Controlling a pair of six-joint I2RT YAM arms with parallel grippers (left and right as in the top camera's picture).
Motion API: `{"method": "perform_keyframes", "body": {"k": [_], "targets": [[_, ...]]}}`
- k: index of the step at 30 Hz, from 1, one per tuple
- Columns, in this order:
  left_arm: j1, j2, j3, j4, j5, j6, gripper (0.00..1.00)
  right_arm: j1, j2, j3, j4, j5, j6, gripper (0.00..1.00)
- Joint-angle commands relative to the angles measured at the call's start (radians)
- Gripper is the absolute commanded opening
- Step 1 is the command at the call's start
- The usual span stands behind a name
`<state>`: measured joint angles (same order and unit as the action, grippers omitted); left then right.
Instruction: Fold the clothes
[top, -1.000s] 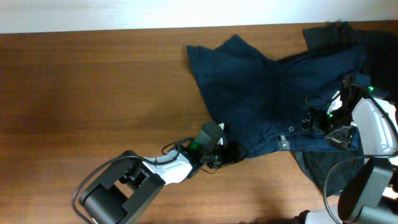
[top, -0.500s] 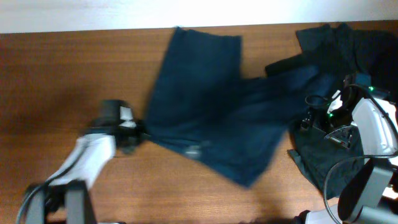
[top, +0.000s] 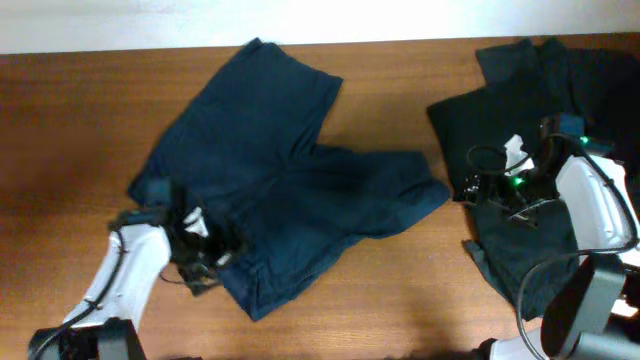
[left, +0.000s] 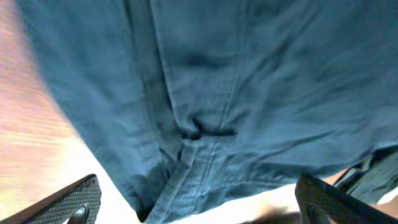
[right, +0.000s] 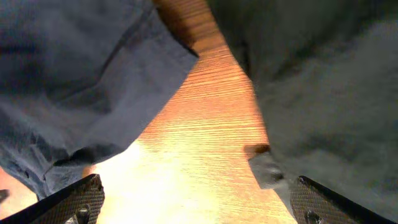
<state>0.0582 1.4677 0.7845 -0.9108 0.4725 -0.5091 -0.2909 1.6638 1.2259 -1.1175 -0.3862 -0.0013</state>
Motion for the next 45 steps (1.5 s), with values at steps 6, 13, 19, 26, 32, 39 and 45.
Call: {"method": "perform_keyframes", "body": {"k": [6, 13, 19, 26, 32, 39, 45], "targets": [[-0.204, -0.003, -0.258, 0.297, 0.082, -0.192, 0.01, 0.028, -0.019, 0.001, 0.008, -0.021, -0.018, 0.99], [0.244, -0.003, 0.138, 0.031, -0.27, 0.029, 0.01, 0.09, -0.019, -0.014, -0.02, -0.026, 0.024, 0.96], [0.276, -0.002, 0.127, -0.172, -0.261, 0.04, 0.02, 0.301, -0.019, -0.145, 0.063, -0.046, 0.334, 0.81], [0.277, -0.002, 0.002, -0.175, -0.348, 0.063, 0.06, 0.526, -0.016, -0.286, 0.38, -0.132, 0.739, 0.73], [0.277, -0.002, 0.002, -0.172, -0.35, 0.063, 0.07, 0.572, 0.058, -0.303, 0.42, 0.005, 0.861, 0.73], [0.277, -0.002, 0.002, -0.164, -0.35, 0.063, 0.08, 0.541, 0.112, -0.292, 0.459, 0.068, 0.873, 0.04], [0.277, -0.002, 0.021, -0.129, -0.165, 0.201, 0.08, 0.397, 0.016, -0.236, 0.352, 0.097, 0.727, 0.04]]}}
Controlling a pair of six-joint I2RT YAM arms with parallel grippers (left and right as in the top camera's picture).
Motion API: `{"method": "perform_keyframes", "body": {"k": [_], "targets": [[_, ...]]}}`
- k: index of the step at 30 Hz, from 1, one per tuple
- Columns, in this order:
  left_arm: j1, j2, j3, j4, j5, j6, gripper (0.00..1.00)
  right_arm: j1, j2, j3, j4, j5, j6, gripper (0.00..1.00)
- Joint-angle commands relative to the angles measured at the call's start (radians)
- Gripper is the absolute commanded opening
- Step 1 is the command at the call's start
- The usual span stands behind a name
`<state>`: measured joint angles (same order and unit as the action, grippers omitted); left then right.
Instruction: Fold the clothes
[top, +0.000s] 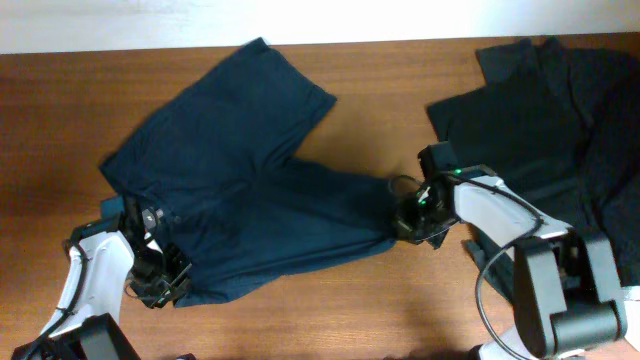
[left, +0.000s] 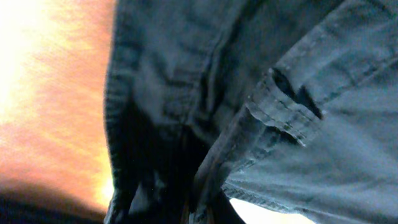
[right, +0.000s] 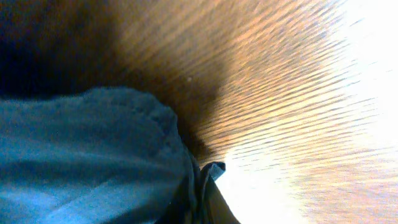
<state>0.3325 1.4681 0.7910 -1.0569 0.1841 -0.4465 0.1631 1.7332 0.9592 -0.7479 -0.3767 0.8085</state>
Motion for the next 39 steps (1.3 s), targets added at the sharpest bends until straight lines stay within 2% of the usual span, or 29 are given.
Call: {"method": "perform_keyframes", "body": {"k": [1, 4, 5, 7, 9, 11, 16, 21, 22, 23, 24, 25, 26, 28, 32, 33, 34, 35, 36, 39], "targets": [[0.002, -0.002, 0.039, 0.016, 0.168, 0.161, 0.09, -0.085, -0.055, 0.031, -0.021, 0.11, -0.122, 0.04], [0.002, -0.002, 0.074, 0.016, 0.198, 0.161, 0.13, -0.194, -0.055, 0.031, -0.11, 0.237, -0.14, 0.04], [0.002, -0.002, 0.074, 0.014, 0.198, 0.161, 0.22, -0.225, -0.056, 0.031, -0.144, 0.28, -0.14, 0.04], [0.002, -0.002, 0.074, 0.006, 0.198, 0.161, 0.54, -0.296, -0.064, 0.031, -0.208, 0.353, -0.145, 0.04], [0.002, -0.002, 0.074, 0.024, 0.198, 0.16, 0.64, -0.358, -0.084, 0.031, -0.254, 0.381, -0.147, 0.04], [0.002, -0.002, 0.074, 0.104, 0.198, 0.16, 0.66, -0.381, -0.121, 0.031, -0.293, 0.389, -0.151, 0.04], [-0.023, 0.042, 0.074, 0.318, 0.223, 0.118, 0.72, -0.334, -0.176, 0.031, -0.313, 0.385, -0.177, 0.04], [-0.13, 0.224, 0.074, 0.481, 0.328, 0.092, 0.71, -0.319, -0.176, 0.03, -0.312, 0.386, -0.177, 0.04], [-0.154, 0.259, 0.074, 0.523, 0.361, 0.092, 0.71, -0.319, -0.176, 0.031, -0.312, 0.386, -0.177, 0.04], [-0.175, 0.294, 0.074, 0.571, 0.37, 0.09, 0.66, -0.319, -0.176, 0.03, -0.312, 0.386, -0.178, 0.04], [-0.195, 0.323, 0.074, 0.633, 0.37, 0.073, 0.53, -0.319, -0.176, 0.03, -0.311, 0.385, -0.185, 0.04], [-0.206, 0.346, 0.074, 0.702, 0.37, 0.066, 0.19, -0.319, -0.176, 0.03, -0.311, 0.386, -0.185, 0.04], [-0.208, 0.369, 0.074, 0.817, 0.369, 0.066, 0.01, -0.319, -0.176, 0.031, -0.312, 0.385, -0.19, 0.04], [-0.205, 0.373, 0.11, 0.938, 0.332, 0.046, 0.01, -0.319, -0.176, 0.031, -0.311, 0.385, -0.192, 0.04], [-0.206, 0.396, 0.357, 0.918, 0.288, 0.032, 0.01, -0.319, -0.176, 0.03, -0.264, 0.236, -0.227, 0.04], [-0.206, 0.409, 0.409, 0.885, 0.281, 0.032, 0.05, -0.319, -0.176, 0.03, -0.254, 0.205, -0.229, 0.04], [-0.206, 0.42, 0.443, 0.852, 0.282, 0.032, 0.37, -0.319, -0.176, 0.03, -0.25, 0.177, -0.229, 0.04], [-0.206, 0.431, 0.45, 0.812, 0.28, 0.034, 0.84, -0.317, -0.176, 0.03, -0.249, 0.166, -0.229, 0.04], [-0.206, 0.443, 0.45, 0.743, 0.26, 0.053, 0.99, -0.301, -0.176, 0.03, -0.241, 0.166, -0.233, 0.05], [-0.206, 0.449, 0.45, 0.449, 0.253, 0.104, 0.99, -0.23, -0.173, 0.03, -0.182, 0.179, -0.247, 0.09]]}}
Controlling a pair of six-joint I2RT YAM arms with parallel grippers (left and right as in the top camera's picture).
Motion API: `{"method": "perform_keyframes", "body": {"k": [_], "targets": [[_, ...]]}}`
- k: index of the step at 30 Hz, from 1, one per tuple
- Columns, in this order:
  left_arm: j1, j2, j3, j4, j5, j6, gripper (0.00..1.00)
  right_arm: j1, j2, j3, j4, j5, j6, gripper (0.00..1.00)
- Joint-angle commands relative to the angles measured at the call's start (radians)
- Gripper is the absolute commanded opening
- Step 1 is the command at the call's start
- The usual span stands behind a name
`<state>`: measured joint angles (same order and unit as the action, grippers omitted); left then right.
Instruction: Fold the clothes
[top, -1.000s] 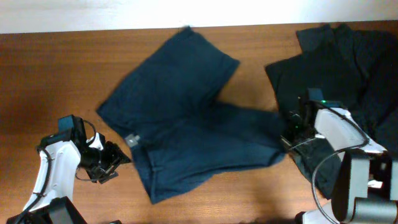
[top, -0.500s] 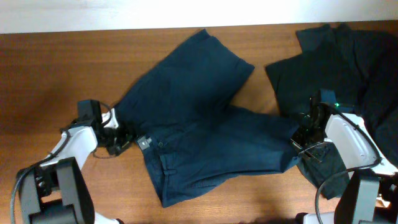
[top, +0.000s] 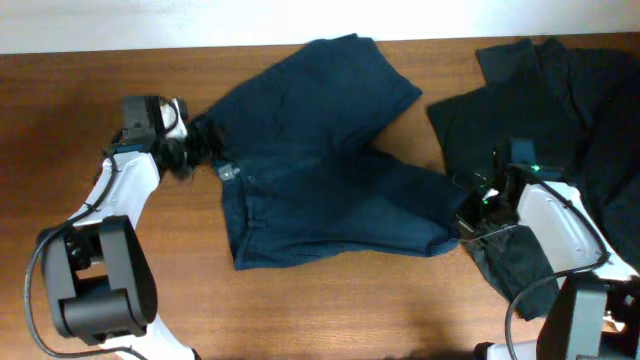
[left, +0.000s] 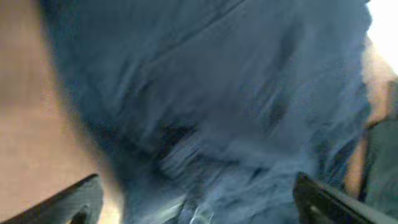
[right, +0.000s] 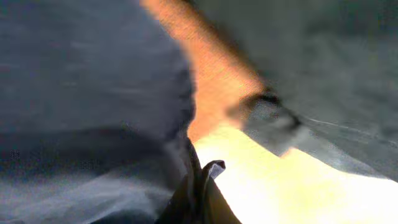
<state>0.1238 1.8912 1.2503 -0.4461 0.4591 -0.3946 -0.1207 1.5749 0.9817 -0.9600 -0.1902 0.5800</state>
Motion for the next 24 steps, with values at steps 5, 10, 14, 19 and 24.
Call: {"method": "perform_keyframes", "body": {"k": [5, 10, 14, 19, 24], "targets": [[-0.013, 0.026, -0.014, -0.673, -0.023, 0.06, 0.99, 0.08, -0.014, 0.008, 0.099, 0.08, -0.027, 0.12], [-0.098, -0.018, -0.087, -0.741, -0.049, -0.077, 0.99, 0.08, -0.014, 0.008, 0.097, 0.098, -0.053, 0.13], [-0.167, -0.231, -0.266, -0.626, -0.142, -0.297, 0.99, 0.08, -0.014, 0.008, 0.097, 0.103, -0.053, 0.15], [-0.183, -0.416, -0.483, -0.415, -0.201, -0.596, 0.99, 0.08, -0.014, 0.008, 0.085, 0.117, -0.053, 0.15], [-0.233, -0.414, -0.633, -0.16, -0.151, -0.668, 0.99, 0.08, -0.014, 0.008, 0.078, 0.116, -0.053, 0.15]]}}
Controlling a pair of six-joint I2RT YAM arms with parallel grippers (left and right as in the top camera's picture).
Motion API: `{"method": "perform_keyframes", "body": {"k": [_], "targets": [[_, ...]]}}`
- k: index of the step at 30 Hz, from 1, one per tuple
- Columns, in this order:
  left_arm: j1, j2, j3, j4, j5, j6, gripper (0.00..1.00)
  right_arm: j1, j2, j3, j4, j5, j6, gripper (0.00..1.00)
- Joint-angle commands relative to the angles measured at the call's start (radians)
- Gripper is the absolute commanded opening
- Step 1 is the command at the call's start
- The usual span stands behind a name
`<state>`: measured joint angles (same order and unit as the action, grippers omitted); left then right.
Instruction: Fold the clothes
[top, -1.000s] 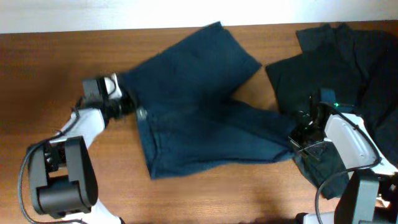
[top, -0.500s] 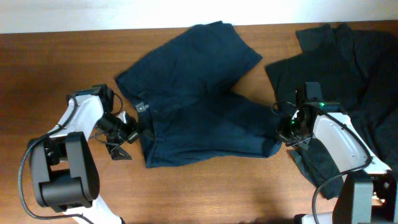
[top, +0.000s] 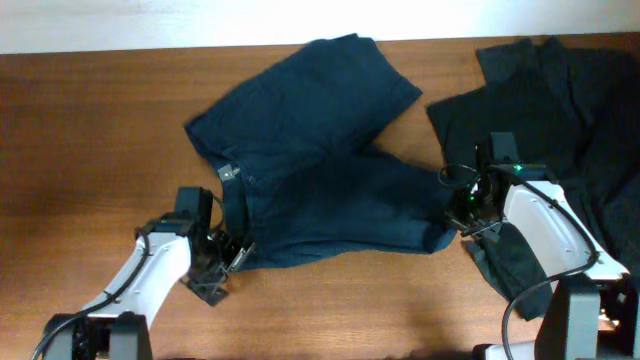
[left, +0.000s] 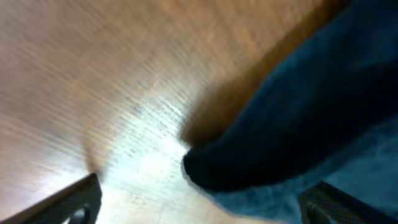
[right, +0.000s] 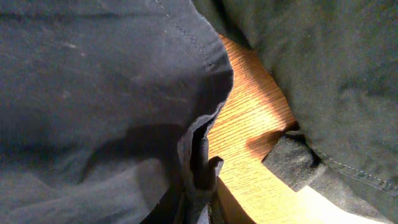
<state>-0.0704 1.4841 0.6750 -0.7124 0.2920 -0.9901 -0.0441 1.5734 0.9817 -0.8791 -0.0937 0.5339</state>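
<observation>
Navy shorts (top: 310, 170) lie spread in the middle of the wooden table (top: 80, 150), one leg pointing to the far side, the other to the right. My left gripper (top: 222, 262) is open at the shorts' near left corner; in the left wrist view the dark fabric edge (left: 311, 112) lies just ahead of the open gripper (left: 199, 214). My right gripper (top: 462, 208) is shut on the hem of the right leg, and the pinched fold (right: 202, 162) shows in the right wrist view.
A pile of dark grey and black clothes (top: 560, 100) covers the right end of the table, close behind the right gripper; its edge (right: 323, 74) shows in the right wrist view. Bare wood lies left of the shorts.
My left gripper has moved from the shorts' far left corner to their near left corner, still open. The right gripper remains shut on the leg hem. The shorts have barely shifted.
First both grippers were open, the left at the shorts' waist, the right over the dark pile. Then both were shut on the shorts, at waistband and leg hem. Later the shorts lay further right and turned, the left gripper open. Now it is at the near corner.
</observation>
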Motion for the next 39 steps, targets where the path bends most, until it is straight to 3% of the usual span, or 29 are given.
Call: {"method": "perform_keyframes", "body": {"k": [1, 2, 3, 5, 8, 10, 13, 15, 16, 17, 21, 24, 29, 33, 36, 39], "targets": [[-0.053, -0.007, -0.066, 0.146, 0.01, -0.072, 0.99, 0.004, -0.013, 0.008, -0.004, 0.02, -0.007, 0.15], [-0.066, -0.007, -0.07, 0.175, -0.008, -0.072, 0.98, 0.004, -0.013, 0.008, -0.006, 0.02, -0.007, 0.16], [-0.086, -0.007, -0.071, 0.198, -0.037, -0.072, 0.9, 0.004, -0.013, 0.008, -0.007, 0.02, -0.007, 0.16], [-0.122, -0.007, -0.071, 0.237, -0.054, -0.073, 0.58, 0.004, -0.013, 0.008, -0.011, 0.02, -0.007, 0.16], [-0.143, -0.007, -0.071, 0.226, -0.054, -0.08, 0.51, 0.004, -0.013, 0.008, -0.014, 0.02, -0.007, 0.16], [-0.143, -0.007, -0.071, 0.214, -0.054, -0.08, 0.38, 0.004, -0.013, 0.008, -0.014, 0.02, -0.007, 0.16], [-0.143, -0.007, -0.071, 0.155, -0.054, -0.079, 0.28, 0.004, -0.013, 0.008, -0.014, 0.021, -0.007, 0.16], [-0.143, -0.007, -0.071, 0.064, -0.064, -0.069, 0.01, 0.003, -0.013, 0.008, -0.022, 0.021, -0.007, 0.15], [-0.143, -0.007, -0.07, 0.042, -0.064, -0.028, 0.01, 0.003, -0.013, 0.008, -0.033, 0.024, -0.01, 0.06], [-0.136, -0.01, -0.061, -0.01, -0.06, 0.076, 0.01, 0.003, -0.014, 0.008, -0.042, 0.024, -0.034, 0.04], [-0.103, -0.087, 0.085, -0.322, -0.088, 0.38, 0.01, -0.027, -0.107, 0.033, -0.152, 0.023, -0.066, 0.04], [-0.103, -0.222, 0.2, -0.465, -0.088, 0.47, 0.0, -0.036, -0.252, 0.09, -0.264, 0.02, -0.115, 0.04], [-0.106, -0.496, 0.286, -0.614, -0.038, 0.468, 0.01, -0.036, -0.45, 0.224, -0.394, 0.027, -0.137, 0.04], [-0.106, -0.633, 0.286, -0.661, 0.0, 0.422, 0.01, -0.036, -0.486, 0.348, -0.359, 0.09, -0.178, 0.04], [-0.105, -0.646, 0.286, -0.537, -0.029, 0.377, 0.01, -0.035, -0.432, 0.387, -0.239, 0.027, -0.277, 0.04], [-0.105, -0.553, 0.286, -0.428, -0.116, 0.237, 0.01, -0.035, -0.311, 0.387, -0.112, -0.011, -0.298, 0.04]]}}
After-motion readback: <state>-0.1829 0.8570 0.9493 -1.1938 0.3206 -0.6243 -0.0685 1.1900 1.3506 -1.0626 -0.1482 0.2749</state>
